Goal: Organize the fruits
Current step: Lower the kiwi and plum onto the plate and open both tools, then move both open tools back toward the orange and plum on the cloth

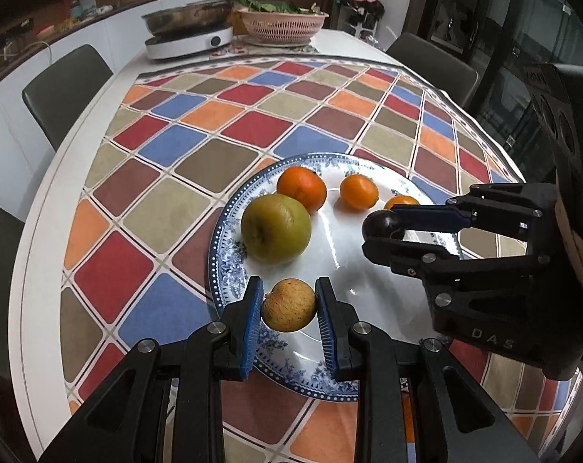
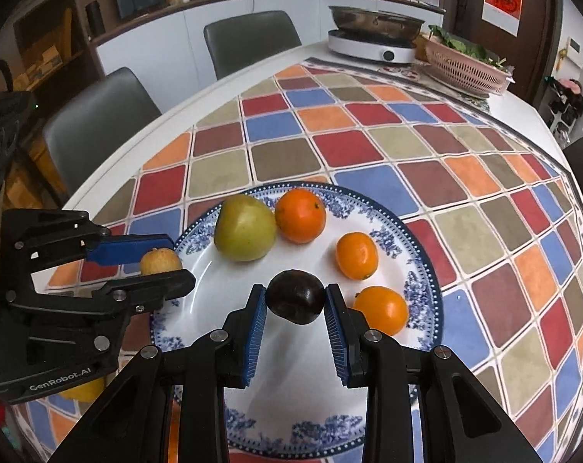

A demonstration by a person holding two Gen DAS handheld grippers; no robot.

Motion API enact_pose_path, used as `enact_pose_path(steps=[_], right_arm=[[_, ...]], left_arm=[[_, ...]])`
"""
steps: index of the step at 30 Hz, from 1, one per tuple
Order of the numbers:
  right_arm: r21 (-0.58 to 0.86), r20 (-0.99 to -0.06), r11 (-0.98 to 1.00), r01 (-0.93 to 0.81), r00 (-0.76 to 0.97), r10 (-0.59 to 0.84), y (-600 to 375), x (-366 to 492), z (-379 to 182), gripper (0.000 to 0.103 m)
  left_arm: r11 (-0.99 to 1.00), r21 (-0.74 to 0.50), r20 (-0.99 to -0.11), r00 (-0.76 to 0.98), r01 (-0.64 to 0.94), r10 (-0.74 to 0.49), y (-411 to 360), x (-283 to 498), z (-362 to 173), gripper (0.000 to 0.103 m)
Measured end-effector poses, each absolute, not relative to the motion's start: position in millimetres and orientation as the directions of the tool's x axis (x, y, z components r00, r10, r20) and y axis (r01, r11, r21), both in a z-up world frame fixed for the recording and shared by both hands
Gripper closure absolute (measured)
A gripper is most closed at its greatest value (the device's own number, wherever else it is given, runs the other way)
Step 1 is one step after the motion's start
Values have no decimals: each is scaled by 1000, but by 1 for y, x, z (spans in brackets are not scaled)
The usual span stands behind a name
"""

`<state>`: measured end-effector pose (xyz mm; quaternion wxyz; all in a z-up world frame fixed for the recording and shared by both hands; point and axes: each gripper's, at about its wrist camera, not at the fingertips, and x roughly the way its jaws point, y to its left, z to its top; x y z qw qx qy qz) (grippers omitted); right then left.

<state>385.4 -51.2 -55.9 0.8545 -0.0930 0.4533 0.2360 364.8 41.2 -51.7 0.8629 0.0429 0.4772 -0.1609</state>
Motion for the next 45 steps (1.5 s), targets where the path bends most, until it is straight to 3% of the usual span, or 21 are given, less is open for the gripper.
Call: enact_pose_path(steps=[12,18,26,45], right_arm=[[52,-829,881,-470,471,300,-50,392,-65,71],[53,-836,888,-456,467,289,-52,394,-66,71],[56,-822,893,-447,487,295,-56,388,-58,63],[35,-747,894,-446,583,320,-72,336,1,63]], left_arm=[[942,-90,-856,459,322,-239,40,376,-60,75],[944,-103,-862,446,314,-243,42,377,-60,63],[943,-94,-860,452,319,-238,40,369,-53,61],[946,-53,-778,581,321,-240,32,318,14,61]])
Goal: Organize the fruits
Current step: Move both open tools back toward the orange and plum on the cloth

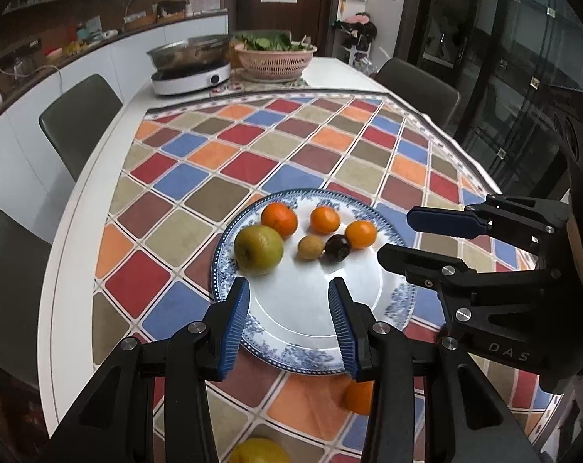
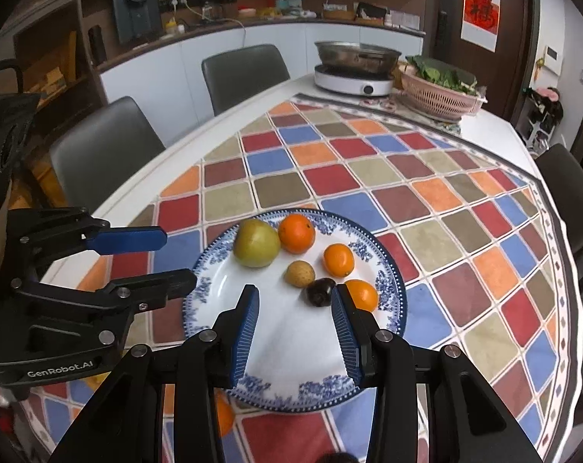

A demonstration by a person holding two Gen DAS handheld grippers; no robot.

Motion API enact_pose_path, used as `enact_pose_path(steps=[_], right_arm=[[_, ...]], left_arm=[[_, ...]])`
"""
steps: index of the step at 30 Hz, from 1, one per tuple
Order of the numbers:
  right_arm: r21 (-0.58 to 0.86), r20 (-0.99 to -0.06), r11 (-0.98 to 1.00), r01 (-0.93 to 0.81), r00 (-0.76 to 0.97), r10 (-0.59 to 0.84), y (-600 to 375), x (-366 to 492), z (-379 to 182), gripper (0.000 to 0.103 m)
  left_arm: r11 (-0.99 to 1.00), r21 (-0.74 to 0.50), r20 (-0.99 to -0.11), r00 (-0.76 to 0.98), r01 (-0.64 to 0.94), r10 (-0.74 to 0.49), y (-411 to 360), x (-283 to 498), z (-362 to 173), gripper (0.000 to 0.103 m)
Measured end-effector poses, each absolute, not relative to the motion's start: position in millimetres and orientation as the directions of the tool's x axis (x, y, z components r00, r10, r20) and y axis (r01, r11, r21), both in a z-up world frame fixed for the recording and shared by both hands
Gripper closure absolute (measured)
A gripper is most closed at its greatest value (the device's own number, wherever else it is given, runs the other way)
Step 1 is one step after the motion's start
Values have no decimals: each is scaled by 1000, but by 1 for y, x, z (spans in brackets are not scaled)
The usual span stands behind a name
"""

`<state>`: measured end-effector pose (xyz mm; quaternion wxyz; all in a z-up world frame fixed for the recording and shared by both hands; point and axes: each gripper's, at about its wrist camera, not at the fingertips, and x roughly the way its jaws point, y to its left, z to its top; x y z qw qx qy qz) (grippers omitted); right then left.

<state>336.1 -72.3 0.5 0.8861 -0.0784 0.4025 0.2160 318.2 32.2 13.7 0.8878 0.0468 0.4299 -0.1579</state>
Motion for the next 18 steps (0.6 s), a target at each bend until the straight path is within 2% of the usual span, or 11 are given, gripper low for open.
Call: enact_pose_path(steps=[18], right_arm=[[25,-668,903,-430,665,335,-102,266,46,63]], left_arm=[[946,-37,-705,663,322,-253,11,250,57,57]])
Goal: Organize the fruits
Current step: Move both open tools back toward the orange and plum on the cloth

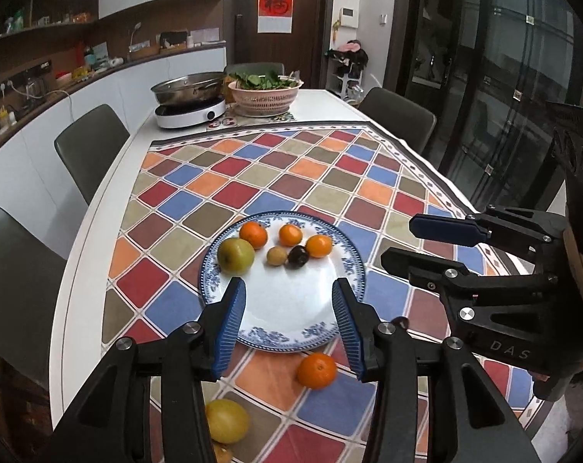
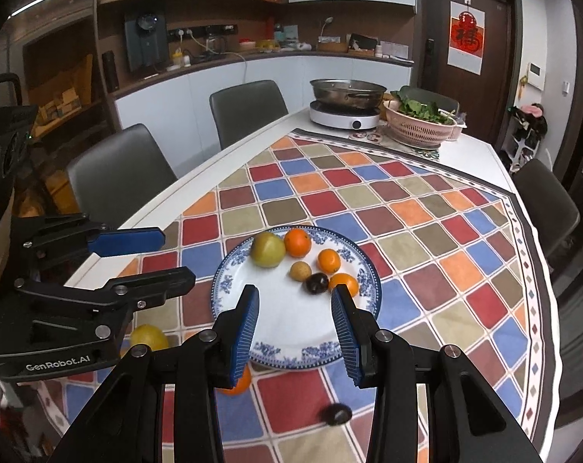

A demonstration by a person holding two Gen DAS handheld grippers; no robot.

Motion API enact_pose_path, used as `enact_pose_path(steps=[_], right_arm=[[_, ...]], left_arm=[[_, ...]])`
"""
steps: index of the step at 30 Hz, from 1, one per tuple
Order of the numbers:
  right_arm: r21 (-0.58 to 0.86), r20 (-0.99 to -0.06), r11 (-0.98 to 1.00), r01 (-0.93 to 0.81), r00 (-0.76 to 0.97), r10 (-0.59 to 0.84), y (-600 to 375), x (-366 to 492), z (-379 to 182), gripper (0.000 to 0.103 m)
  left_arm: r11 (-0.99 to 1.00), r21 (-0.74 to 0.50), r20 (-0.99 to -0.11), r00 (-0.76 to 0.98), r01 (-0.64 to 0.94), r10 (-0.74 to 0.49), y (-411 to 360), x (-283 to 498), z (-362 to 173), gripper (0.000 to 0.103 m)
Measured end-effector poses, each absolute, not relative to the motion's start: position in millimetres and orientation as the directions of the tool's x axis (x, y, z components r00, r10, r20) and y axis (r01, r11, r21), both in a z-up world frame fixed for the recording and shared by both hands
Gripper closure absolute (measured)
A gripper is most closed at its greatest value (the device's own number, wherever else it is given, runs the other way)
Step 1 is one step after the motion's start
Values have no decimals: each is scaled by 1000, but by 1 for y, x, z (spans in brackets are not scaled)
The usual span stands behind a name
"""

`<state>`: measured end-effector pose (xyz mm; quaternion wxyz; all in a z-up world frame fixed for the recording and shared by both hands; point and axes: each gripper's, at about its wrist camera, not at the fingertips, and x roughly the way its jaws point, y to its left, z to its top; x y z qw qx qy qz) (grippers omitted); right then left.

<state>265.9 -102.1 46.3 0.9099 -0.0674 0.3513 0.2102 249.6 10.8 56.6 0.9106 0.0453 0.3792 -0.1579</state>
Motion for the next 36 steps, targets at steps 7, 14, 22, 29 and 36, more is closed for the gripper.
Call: enact_pose_path(steps=[7,14,22,29,36], right_arm=[[21,-649,907,-420,685,332,-115,242,49,63],[20,-633,919,-394,707,317,-128,223,45,54],[16,-630,936,-352,723,283,-145,210,30,54],[23,-663,947,-321,704,255,-155,210,5,54],[26,-707,948,-316,665,241,-160,217,-25,54]], left_arm=[[947,-46,-682,682,318,-263,1,226,61,51],[948,-54,-673,691,312,-266,-8,208,55,49],[956,-47,-689,684,290,-241,-17,196,34,43],[957,-74,-740,628,279,-241,-22,198,2,43],[959,-97,-783,575,266,-238,-24,207,-31,43]])
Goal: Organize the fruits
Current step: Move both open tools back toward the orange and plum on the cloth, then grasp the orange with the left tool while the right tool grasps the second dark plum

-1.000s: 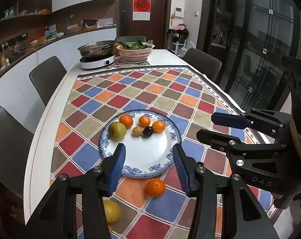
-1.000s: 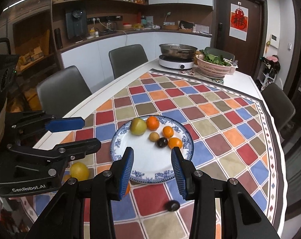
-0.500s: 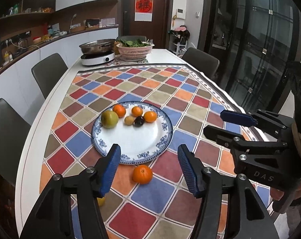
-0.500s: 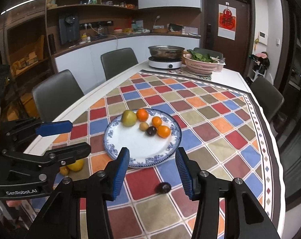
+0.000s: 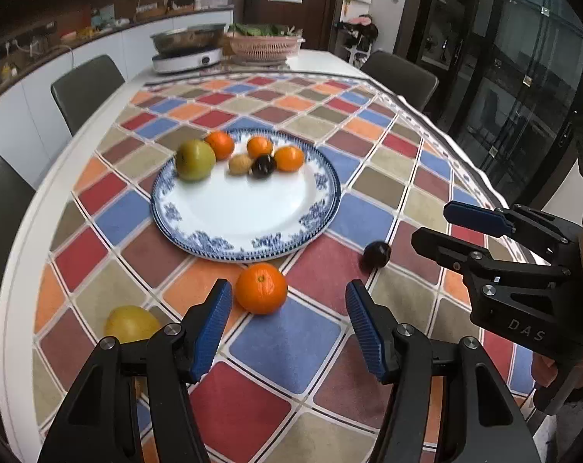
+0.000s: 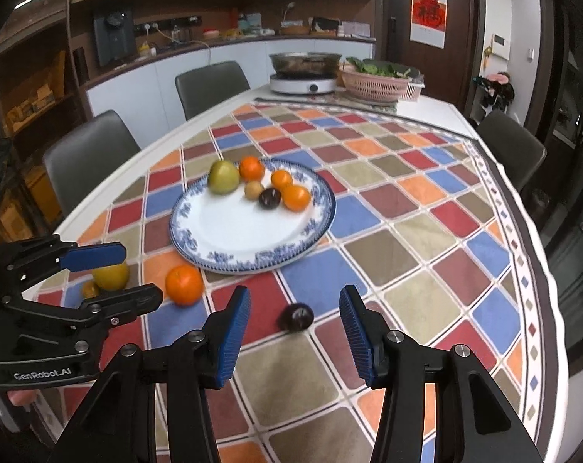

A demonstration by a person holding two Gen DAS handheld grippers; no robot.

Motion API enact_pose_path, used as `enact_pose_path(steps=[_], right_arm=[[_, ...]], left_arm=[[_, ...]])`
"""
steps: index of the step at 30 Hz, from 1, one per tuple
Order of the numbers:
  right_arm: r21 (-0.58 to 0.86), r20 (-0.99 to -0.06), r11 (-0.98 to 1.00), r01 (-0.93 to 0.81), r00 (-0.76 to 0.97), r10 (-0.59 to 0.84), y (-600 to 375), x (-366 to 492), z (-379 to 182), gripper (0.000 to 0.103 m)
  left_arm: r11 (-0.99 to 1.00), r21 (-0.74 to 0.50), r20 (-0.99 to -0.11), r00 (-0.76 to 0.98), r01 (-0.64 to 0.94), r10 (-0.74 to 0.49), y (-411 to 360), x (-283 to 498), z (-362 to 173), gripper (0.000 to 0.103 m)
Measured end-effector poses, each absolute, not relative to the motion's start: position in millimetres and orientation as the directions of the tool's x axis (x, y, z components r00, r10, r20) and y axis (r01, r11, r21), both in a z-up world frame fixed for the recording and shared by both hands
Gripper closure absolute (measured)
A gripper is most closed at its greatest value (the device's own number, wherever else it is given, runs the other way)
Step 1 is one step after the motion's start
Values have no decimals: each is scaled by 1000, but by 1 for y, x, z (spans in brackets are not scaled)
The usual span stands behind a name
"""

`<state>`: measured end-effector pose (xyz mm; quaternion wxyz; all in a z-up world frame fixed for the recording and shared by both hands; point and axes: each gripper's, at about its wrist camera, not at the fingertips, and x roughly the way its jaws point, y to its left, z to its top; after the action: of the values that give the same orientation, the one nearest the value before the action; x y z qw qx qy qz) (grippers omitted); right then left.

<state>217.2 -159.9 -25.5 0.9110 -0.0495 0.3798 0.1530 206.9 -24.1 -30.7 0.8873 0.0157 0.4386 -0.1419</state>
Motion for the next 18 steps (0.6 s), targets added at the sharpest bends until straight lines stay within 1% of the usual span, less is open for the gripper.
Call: enact_pose_path(steps=[12,18], right_arm=[[50,-770,947,-316,592,238,-157,238,-66,54],[52,-784,947,-318,574,236,-154,247,-77,54]], left_arm=[[968,-92,-812,545,235,-209,-20,228,-68,43],[967,-101,-820,531,233,-214,-19,238,-81,44]])
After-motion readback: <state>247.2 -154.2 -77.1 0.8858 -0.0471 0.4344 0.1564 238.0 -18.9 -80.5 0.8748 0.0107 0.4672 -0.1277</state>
